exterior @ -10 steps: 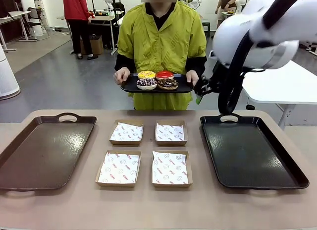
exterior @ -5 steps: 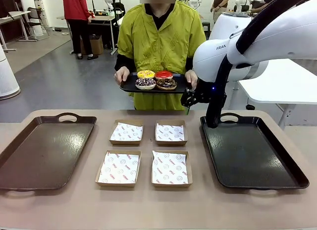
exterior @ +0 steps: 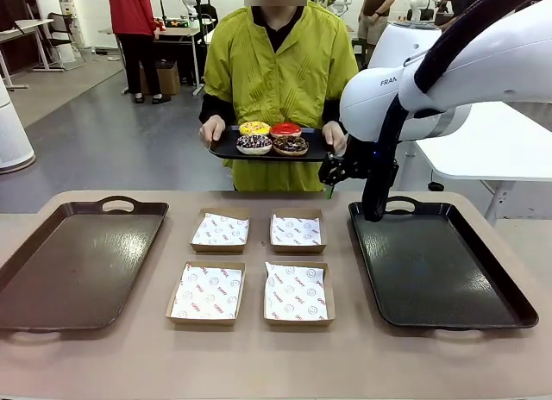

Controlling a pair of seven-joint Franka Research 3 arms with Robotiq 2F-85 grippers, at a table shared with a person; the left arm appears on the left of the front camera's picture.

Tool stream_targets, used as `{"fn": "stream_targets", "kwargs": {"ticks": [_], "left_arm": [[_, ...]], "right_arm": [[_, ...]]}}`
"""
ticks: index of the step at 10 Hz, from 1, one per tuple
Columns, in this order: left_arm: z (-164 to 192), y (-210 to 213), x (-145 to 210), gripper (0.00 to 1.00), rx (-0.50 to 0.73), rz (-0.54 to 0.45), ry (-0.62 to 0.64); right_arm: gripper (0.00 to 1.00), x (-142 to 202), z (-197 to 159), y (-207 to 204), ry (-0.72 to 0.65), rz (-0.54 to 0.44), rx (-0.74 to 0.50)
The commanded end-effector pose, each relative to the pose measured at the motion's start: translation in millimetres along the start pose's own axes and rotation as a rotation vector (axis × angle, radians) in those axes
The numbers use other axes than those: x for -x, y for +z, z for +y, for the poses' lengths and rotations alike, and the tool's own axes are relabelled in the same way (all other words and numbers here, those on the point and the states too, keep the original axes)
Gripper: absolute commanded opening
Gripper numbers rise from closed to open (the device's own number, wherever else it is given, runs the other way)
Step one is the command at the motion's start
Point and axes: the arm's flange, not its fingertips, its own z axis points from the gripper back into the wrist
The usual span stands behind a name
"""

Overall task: Individually package the donuts and arrange them on the tray.
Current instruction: Pick up one Paper togo box.

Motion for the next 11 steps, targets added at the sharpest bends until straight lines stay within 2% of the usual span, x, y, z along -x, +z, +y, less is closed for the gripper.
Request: {"fn": "stream_targets", "kwargs": {"ticks": [1,2,5,9,11], "left_arm": [[-0.4,0.7,0.9,1.0,0.01,-0.008,-0.009],[-0.4,0.7,0.9,1.0,0.01,-0.008,-0.009],[-0.4,0.7,0.9,1.0,0.01,-0.008,-0.009],[-0.4,0.7,0.9,1.0,0.01,-0.008,-0.009],[-0.4,0.7,0.9,1.0,0.01,-0.008,-0.009]], "right_arm": [[1.0,0.8,0.7,-0.8,0.008,-0.001,0.016],[1.0,0.0,0.0,0.0,0.0,0.0,0.0],[1.0,-32.5,23.2,-39.0,0.017,0.052,0.08],[1.0,-54.3,24.5,-84.8,-0.072,0.046,0.063],[1.0,-59.6,27.9,-101.7,-0.056,0.052,0.05]]}}
